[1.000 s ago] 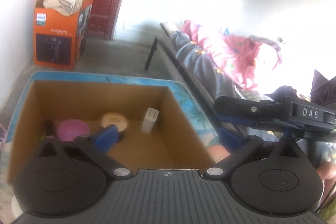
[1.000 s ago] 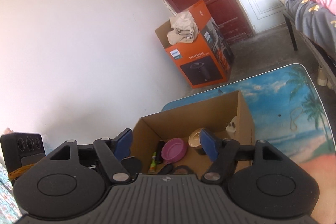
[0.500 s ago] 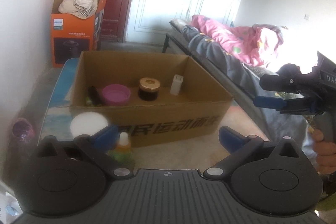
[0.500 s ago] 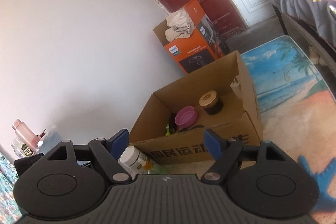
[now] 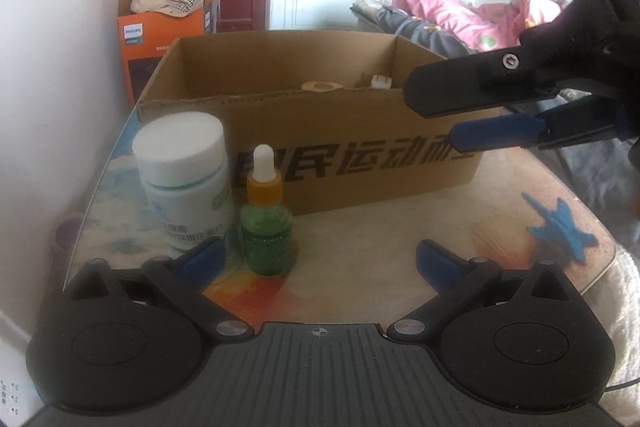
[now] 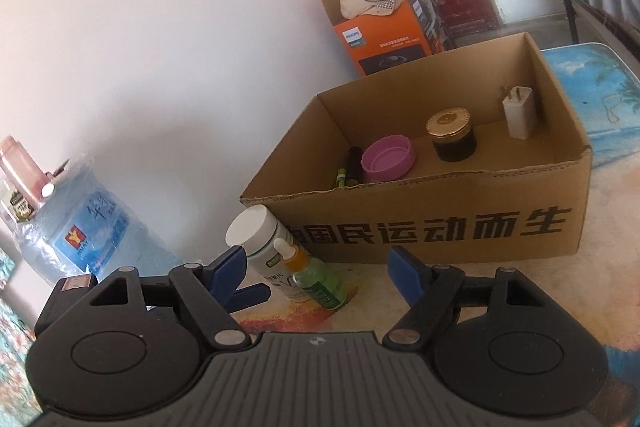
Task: Organize rigid objects
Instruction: 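Move the right tool back toward the green dropper bottle, then grasp the green dropper bottle by its neck with the right tool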
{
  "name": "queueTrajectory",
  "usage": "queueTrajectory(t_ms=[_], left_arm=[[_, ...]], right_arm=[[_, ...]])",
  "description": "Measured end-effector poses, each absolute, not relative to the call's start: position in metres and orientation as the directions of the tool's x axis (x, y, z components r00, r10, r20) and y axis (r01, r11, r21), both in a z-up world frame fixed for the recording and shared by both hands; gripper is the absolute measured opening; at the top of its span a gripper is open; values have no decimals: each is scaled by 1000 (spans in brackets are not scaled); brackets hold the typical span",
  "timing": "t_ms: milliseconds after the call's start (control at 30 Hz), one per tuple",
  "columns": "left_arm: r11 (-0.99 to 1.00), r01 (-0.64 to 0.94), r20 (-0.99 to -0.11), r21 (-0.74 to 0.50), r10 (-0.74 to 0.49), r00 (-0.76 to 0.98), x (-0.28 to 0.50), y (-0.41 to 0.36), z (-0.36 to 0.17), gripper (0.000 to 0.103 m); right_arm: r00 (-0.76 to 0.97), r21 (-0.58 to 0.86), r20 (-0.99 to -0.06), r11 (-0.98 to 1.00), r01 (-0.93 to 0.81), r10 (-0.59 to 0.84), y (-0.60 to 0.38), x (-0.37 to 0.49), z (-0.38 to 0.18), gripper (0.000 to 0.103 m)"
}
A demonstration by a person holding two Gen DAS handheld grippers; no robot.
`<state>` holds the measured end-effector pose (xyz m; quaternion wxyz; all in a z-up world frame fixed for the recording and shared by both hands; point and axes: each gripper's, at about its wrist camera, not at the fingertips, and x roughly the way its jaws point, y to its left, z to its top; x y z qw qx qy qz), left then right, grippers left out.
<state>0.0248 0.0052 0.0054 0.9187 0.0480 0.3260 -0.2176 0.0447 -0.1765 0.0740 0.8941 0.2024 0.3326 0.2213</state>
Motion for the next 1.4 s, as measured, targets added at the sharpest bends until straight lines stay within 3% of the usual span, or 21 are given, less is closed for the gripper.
queueTrajectory(t_ms=[233,367,733,1400], left_arm=[[902,432,-611,6,-339,715,24,6,-14,92],[896,444,-609,16,-343,715,26,3,-20,80],[891,455,-592,6,-363,720,30,8,-30,75],[727,687,-596,16,-544,590,-3,-32,-23,71]], right_arm=[[662,376,-558,863,-337,501,-134,61,64,67],[661,306,-575,876,-371,481,-114,70,59,59],[637,282,-587,863,-418,500,-90,94,48,32],[686,335,-611,914,-229,395,-170,59,49,29]])
